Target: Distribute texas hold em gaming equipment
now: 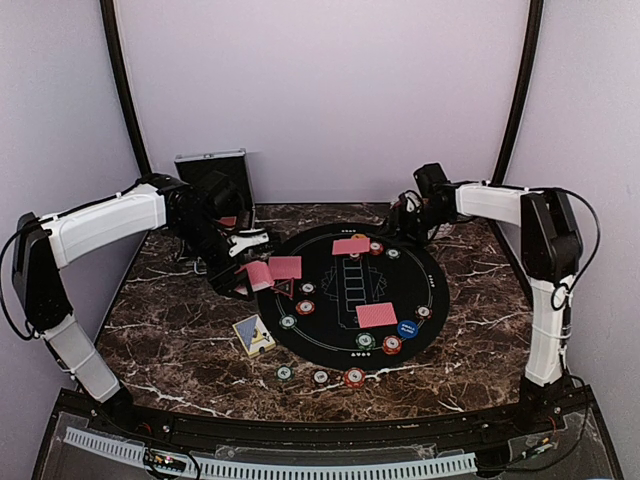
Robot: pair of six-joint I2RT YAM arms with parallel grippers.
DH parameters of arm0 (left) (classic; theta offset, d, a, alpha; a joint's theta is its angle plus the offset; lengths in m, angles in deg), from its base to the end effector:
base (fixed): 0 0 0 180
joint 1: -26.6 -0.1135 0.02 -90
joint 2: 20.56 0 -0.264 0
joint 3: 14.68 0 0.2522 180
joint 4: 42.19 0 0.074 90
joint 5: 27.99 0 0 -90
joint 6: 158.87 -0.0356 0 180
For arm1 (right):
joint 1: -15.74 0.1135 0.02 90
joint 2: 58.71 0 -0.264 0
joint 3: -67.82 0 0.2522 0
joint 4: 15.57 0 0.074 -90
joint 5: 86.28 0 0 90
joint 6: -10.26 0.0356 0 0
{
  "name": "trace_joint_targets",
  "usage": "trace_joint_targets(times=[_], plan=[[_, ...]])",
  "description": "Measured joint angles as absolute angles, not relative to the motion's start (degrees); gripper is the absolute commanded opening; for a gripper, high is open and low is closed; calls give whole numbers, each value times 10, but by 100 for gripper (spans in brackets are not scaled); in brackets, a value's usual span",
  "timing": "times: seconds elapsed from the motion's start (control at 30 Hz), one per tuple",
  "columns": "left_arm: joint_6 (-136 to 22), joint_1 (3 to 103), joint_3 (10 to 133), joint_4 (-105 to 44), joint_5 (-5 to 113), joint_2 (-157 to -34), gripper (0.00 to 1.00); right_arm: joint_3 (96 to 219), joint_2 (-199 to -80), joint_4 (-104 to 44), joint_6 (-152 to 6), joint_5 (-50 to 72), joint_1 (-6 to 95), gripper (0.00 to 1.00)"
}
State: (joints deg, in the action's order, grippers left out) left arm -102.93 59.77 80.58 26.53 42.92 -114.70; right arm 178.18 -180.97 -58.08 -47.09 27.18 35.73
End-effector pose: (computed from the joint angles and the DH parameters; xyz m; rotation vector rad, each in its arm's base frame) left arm 0.2717 -0.1915 0.2822 1.5781 2.2107 -0.4523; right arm 0.4366 0.1739 0.1980 0.1158 2.6343 0.8641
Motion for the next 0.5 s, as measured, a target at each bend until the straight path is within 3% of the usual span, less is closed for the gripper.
trace_joint_targets(times=[0.23, 0.5], plan=[[-1030, 598, 806, 265, 428, -1144, 0, 1657, -1681, -475, -414, 337, 406, 74], [-1030, 597, 820, 262, 427, -1144, 0, 1570, -1665, -306, -293, 443, 545, 78]])
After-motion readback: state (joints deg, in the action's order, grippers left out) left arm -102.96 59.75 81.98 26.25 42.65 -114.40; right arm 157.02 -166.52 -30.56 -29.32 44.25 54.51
